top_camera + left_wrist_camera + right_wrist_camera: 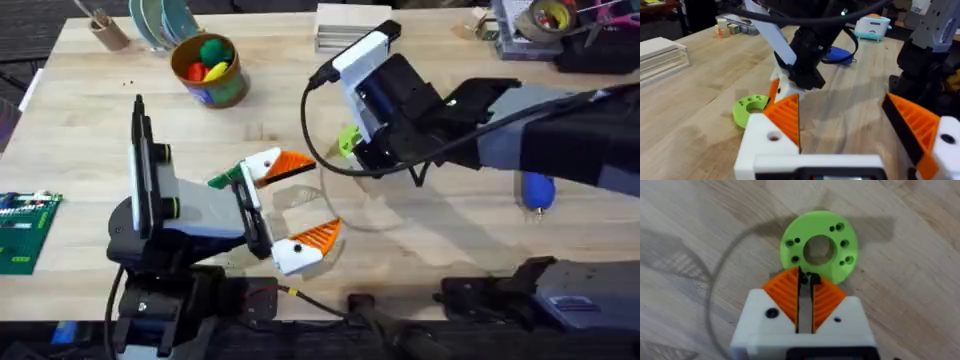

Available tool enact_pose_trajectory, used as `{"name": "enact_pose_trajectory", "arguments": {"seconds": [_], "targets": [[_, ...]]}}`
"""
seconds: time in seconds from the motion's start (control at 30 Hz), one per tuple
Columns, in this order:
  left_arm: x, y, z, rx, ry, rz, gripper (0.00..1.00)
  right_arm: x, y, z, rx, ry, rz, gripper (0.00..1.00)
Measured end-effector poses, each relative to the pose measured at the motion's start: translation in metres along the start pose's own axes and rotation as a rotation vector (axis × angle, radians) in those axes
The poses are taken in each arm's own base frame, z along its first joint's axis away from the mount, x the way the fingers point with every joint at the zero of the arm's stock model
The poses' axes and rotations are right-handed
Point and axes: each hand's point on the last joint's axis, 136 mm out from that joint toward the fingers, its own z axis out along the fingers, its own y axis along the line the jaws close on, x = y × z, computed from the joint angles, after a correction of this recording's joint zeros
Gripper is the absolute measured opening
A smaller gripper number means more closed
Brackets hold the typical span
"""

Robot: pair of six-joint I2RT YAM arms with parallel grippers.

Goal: Pick up the gripper from the table and insert it into the empty holder that is missing its gripper. Then pick up a screw, insert it into the mounting hole, and use the screwdriver to tighten it. Finally, clean up the table by picking up the vegetable and placing it into the bucket.

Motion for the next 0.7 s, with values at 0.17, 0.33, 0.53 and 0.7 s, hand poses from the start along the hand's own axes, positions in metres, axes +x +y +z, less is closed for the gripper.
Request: {"name": "enact_pose_trajectory", "arguments": {"seconds": [0.17,0.33,0.53,0.7], "targets": [[0.0000,0.0000,0.0000,0.000,0.000,0.000,0.993,-0.0002,0.0006,-0.0001,0.000,-0.001,-0.016,0.077],[0.0000,0.0000,0.0000,0.000,0.000,0.000,0.993,-0.0003,0.0004,-0.0002,0.001,-0.002,-0.018,0.016],[0.0000,0.0000,0.0000,0.000,0.000,0.000,0.993,-0.0003,0.0005,-0.0001,0.001,-0.001,-0.020,0.011],[0.0000,0.0000,0.0000,0.000,0.000,0.000,0.993,0.0017,0.0004,-0.0031,-0.001,0.004,-0.041,0.009]]}}
